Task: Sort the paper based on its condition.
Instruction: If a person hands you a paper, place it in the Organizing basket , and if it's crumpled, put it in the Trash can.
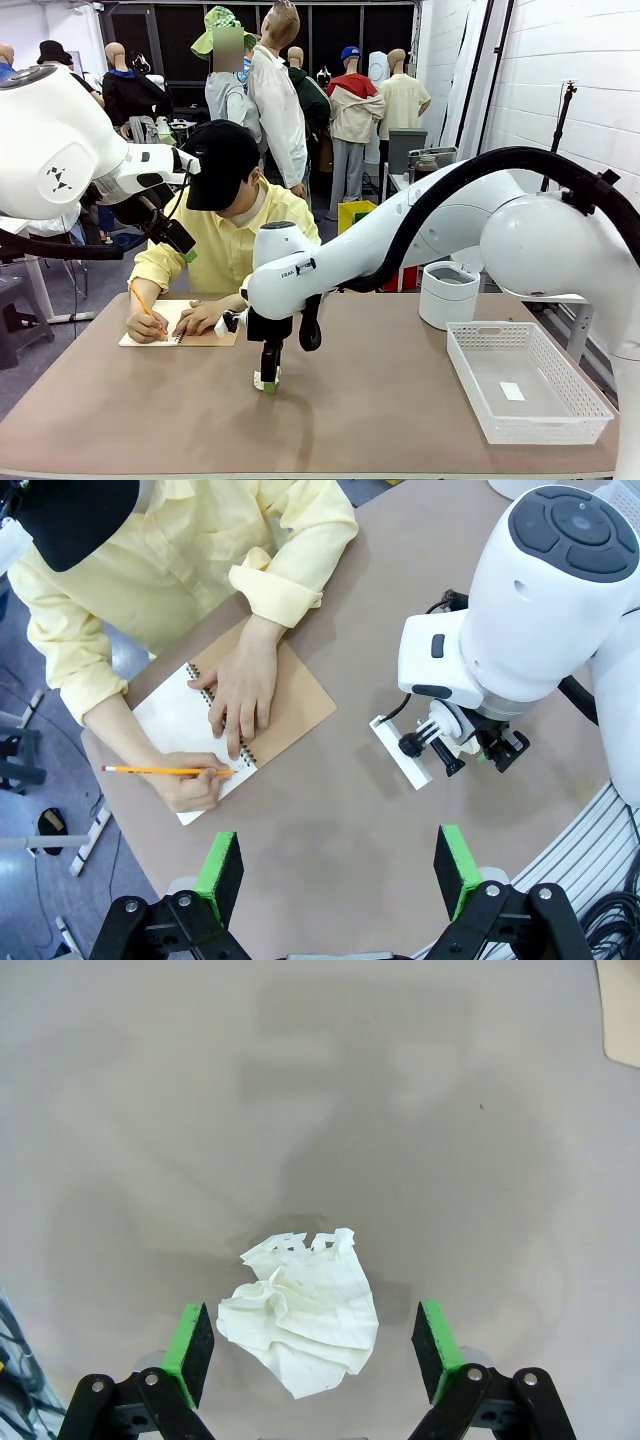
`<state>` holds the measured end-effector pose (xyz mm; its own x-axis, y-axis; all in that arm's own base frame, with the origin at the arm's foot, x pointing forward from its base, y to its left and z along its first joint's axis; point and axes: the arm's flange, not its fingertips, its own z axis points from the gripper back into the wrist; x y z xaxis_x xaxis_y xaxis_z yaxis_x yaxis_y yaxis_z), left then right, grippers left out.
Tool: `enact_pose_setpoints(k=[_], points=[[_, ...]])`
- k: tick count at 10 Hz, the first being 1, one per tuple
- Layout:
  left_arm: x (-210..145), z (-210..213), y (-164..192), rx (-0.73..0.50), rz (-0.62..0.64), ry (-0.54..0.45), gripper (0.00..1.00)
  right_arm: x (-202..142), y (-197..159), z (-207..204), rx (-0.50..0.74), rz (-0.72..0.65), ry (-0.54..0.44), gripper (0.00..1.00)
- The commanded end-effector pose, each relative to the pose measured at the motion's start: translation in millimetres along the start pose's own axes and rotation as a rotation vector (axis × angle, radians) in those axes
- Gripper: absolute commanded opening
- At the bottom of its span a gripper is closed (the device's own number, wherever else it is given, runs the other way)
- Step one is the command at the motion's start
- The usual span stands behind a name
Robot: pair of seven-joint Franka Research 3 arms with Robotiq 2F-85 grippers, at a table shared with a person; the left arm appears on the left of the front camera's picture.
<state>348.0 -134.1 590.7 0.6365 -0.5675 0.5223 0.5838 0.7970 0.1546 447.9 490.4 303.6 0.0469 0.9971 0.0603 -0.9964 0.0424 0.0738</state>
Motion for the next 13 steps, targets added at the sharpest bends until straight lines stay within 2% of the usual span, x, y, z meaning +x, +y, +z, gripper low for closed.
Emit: enact_pose_setpoints(k=[1, 5, 7, 8, 10, 11, 13], points=[[-0.1, 0.6, 0.8, 0.002, 0.005, 0.001, 1.0, 9.0, -5.1, -1.0, -0.026, -0.013, 0.041, 1.0], [-0.1, 0.6, 0.8, 0.002, 0.005, 0.001, 1.0, 10.4, -7.7, -5.0, 0.009, -0.023, 0.035, 1.0], [-0.1, 0.6, 0.8, 0.002, 0.005, 0.001, 1.0, 10.4, -9.5, -5.4, 0.007, -0.039, 0.04, 0.61], [-0.1, 0.6, 0.8, 0.002, 0.005, 0.001, 1.0, 10.8, -9.9, -6.4, 0.011, -0.045, 0.039, 0.47], [-0.1, 0.6, 0.8, 0.002, 0.005, 0.001, 1.0, 11.7, -10.2, -7.1, 0.019, -0.052, 0.04, 0.07], [-0.1, 0.6, 0.8, 0.002, 0.005, 0.001, 1.0, 11.8, -10.3, -7.1, 0.022, -0.054, 0.042, 0.0], [-0.1, 0.6, 0.8, 0.002, 0.005, 0.001, 1.0, 7.9, -10.5, -10.2, 0.031, -0.061, 0.041, 0.0]])
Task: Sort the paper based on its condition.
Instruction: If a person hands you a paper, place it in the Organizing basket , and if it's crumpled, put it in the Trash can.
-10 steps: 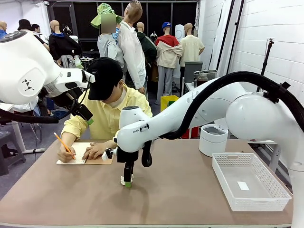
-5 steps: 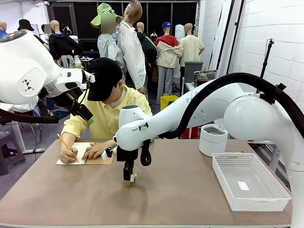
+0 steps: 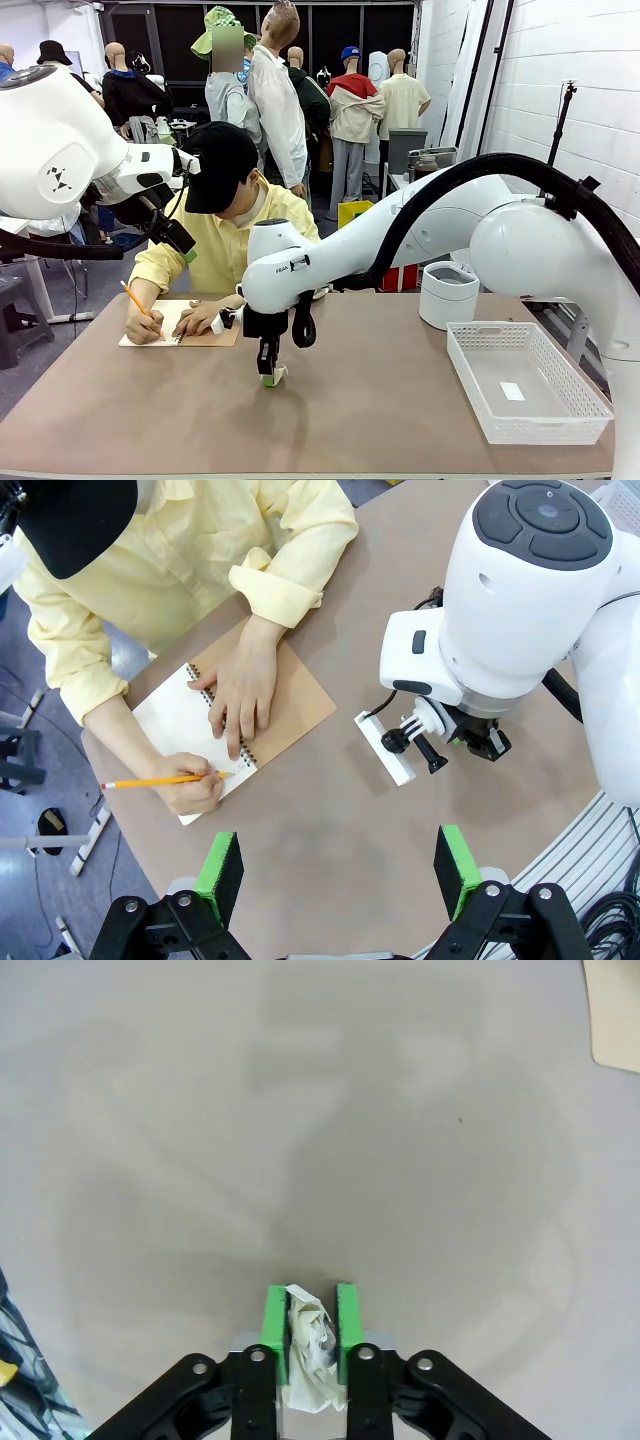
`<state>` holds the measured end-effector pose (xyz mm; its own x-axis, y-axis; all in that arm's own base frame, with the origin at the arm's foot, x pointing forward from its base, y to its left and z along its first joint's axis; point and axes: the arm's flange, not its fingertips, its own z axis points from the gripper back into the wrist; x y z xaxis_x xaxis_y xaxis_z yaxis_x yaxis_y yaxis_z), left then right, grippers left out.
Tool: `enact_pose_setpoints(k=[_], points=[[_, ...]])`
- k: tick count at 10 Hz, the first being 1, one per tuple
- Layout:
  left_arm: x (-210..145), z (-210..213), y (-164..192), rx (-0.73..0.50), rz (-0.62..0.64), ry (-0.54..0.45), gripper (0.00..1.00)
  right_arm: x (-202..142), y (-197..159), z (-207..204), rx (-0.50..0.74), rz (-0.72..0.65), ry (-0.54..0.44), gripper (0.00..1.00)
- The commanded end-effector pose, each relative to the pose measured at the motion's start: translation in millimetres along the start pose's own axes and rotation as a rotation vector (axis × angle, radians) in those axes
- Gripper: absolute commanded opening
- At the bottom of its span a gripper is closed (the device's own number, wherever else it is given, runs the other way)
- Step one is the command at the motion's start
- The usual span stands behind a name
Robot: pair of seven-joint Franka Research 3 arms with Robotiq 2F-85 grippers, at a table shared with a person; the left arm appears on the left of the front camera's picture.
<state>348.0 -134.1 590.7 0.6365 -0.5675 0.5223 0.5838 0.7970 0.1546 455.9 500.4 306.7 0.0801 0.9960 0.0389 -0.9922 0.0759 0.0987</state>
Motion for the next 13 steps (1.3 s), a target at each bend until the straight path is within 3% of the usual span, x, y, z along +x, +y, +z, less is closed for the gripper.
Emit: enact_pose_setpoints(k=[1, 6, 10, 13], points=[[0, 1, 1, 0.002, 0.005, 0.001, 1.0, -6, -3, -17, 0.013, -0.031, 0.023, 0.0], [0, 1, 1, 0.002, 0.005, 0.001, 1.0, -18, -3, -6, 0.024, -0.092, 0.007, 0.0], [0, 1, 1, 0.002, 0.005, 0.001, 1.0, -94, 4, 97, -0.042, -0.332, -0.02, 0.0], [0, 1, 1, 0.002, 0.005, 0.001, 1.0, -155, -6, 167, -0.12, -0.488, 0.051, 0.0]])
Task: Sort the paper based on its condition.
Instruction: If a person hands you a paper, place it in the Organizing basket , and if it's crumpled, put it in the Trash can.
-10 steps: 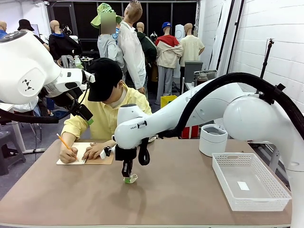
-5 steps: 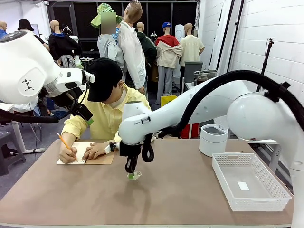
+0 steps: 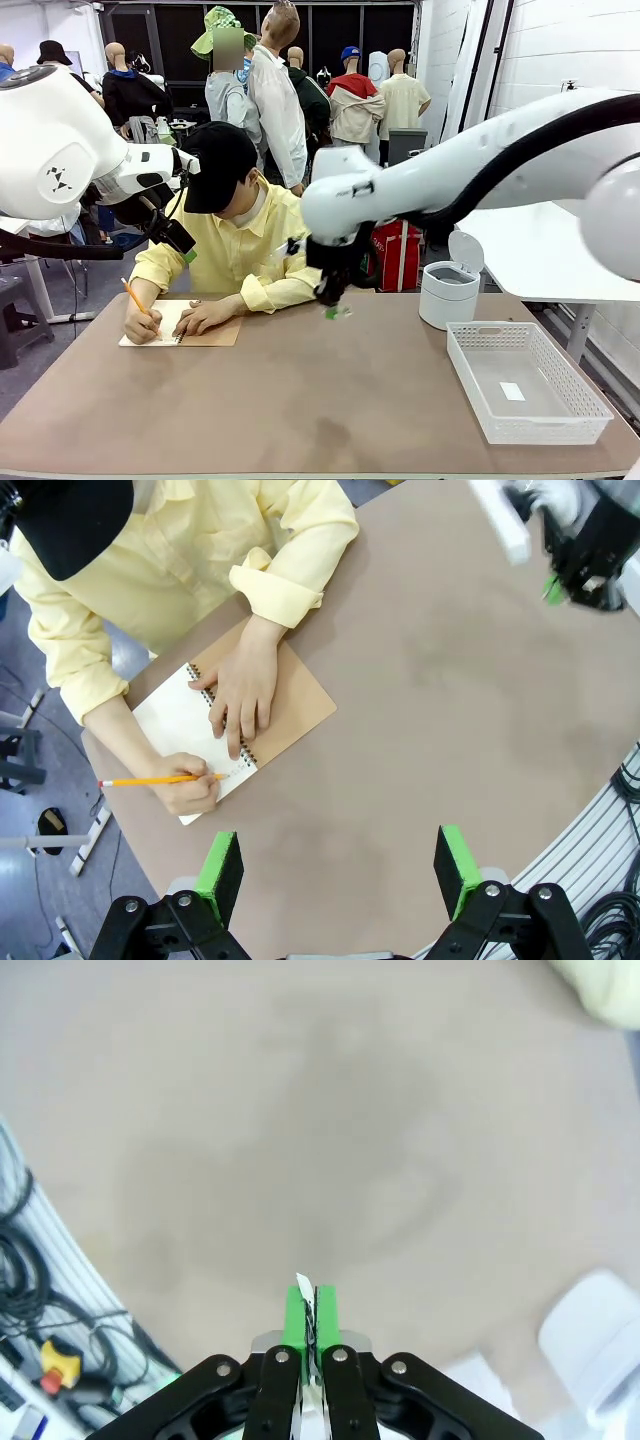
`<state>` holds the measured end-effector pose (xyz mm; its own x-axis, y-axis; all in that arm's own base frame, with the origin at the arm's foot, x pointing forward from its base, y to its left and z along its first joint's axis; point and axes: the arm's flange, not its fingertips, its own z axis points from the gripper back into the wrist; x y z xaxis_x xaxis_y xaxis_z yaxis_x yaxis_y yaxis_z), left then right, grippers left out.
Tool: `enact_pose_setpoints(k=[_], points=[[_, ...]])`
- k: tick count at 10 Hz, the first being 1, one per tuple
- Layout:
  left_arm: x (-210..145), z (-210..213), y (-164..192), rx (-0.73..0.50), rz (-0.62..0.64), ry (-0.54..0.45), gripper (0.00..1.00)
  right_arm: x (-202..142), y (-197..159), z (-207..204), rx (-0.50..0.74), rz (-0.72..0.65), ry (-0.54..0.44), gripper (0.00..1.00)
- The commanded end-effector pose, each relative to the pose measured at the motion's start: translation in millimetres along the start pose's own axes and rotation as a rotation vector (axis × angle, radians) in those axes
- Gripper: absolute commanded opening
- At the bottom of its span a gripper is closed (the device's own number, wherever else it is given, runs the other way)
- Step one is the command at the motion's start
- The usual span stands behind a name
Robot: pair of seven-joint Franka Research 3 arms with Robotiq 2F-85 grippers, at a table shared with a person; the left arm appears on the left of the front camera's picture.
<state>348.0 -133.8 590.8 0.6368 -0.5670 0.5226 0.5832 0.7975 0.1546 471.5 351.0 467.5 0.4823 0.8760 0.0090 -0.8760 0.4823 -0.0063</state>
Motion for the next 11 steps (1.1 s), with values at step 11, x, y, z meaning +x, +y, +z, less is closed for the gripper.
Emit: enact_pose_setpoints(k=[11], points=[[0, 0, 1, 0.002, 0.005, 0.001, 1.0, -56, -60, 48, -0.169, -0.183, 0.028, 0.0]])
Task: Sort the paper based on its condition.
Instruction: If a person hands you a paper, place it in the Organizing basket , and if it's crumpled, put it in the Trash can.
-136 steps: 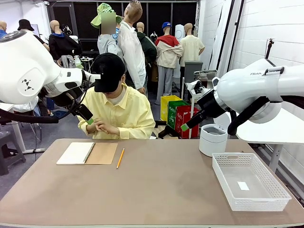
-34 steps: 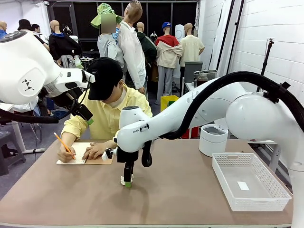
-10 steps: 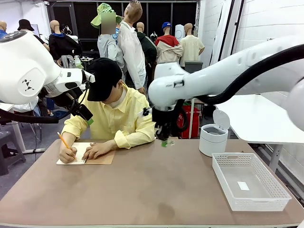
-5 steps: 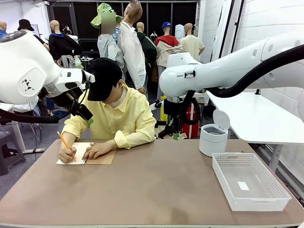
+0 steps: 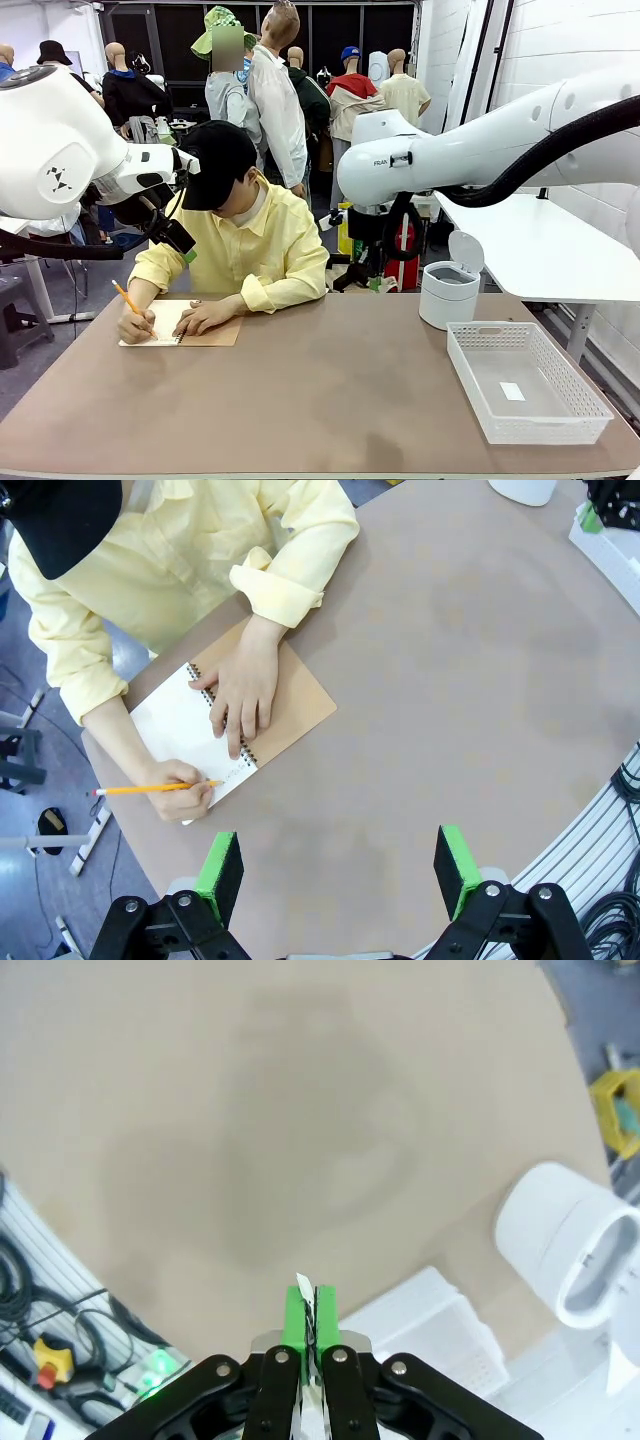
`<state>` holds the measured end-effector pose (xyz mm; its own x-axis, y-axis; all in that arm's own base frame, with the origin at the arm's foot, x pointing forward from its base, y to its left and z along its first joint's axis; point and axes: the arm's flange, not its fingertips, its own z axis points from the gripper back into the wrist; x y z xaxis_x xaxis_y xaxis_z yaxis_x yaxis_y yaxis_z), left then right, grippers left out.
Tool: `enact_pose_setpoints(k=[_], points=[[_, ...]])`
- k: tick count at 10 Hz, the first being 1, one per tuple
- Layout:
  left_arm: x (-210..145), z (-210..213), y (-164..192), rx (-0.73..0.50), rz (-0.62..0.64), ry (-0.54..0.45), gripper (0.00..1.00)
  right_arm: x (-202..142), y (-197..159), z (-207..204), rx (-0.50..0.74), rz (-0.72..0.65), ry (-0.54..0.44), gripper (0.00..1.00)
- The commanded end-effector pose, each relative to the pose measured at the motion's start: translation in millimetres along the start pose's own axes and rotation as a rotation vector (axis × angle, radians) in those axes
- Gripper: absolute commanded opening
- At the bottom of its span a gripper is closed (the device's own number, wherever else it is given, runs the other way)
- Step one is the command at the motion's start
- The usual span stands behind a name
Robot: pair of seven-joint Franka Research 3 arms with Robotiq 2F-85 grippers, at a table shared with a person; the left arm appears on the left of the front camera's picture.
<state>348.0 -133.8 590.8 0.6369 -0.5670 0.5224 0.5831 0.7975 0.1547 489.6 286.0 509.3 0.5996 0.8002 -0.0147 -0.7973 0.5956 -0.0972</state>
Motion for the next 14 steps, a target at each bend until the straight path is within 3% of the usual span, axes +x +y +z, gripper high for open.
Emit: enact_pose_setpoints(k=[1, 5, 7, 9, 10, 13, 14], points=[[0, 1, 1, 0.002, 0.005, 0.001, 1.0, -17, -32, 10, -0.115, -0.073, 0.014, 0.0], [0, 1, 1, 0.002, 0.005, 0.001, 1.0, -51, -111, 15, -0.298, -0.184, 0.026, 0.0], [0, 1, 1, 0.002, 0.005, 0.001, 1.0, -54, -146, 6, -0.31, -0.188, 0.009, 0.0], [0, 1, 1, 0.002, 0.005, 0.001, 1.0, -53, -153, 6, -0.269, -0.204, -0.03, 0.0], [0, 1, 1, 0.002, 0.005, 0.001, 1.0, -63, -150, 7, -0.291, -0.18, 0.012, 0.0], [0, 1, 1, 0.002, 0.005, 0.001, 1.0, -59, -154, 3, -0.286, -0.183, 0.001, 0.0], [0, 1, 1, 0.002, 0.005, 0.001, 1.0, -49, -161, -7, -0.36, -0.185, 0.025, 0.0]])
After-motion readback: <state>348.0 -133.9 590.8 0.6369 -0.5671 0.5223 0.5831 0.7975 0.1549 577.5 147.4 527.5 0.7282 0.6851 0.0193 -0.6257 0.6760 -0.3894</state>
